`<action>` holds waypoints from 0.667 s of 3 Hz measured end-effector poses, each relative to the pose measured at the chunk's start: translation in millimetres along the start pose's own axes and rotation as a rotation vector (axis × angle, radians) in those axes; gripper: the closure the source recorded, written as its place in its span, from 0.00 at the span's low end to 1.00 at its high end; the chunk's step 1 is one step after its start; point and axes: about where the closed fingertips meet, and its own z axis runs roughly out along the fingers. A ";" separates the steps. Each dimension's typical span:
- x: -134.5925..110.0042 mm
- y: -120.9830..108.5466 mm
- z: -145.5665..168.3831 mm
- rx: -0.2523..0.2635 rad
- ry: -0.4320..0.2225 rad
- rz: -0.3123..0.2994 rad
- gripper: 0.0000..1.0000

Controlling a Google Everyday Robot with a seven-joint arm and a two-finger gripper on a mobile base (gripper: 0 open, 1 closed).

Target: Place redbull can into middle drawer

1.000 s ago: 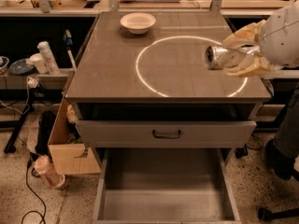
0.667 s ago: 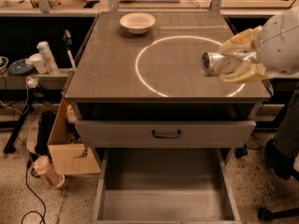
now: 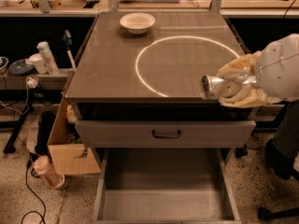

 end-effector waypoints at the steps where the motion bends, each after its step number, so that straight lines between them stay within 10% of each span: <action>1: -1.5 15.2 5.3 -0.017 0.005 0.003 1.00; 2: 0.5 34.5 11.5 -0.049 0.013 0.011 1.00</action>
Offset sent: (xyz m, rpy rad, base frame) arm -0.0402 0.0034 -0.0487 -0.0254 0.0955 0.0049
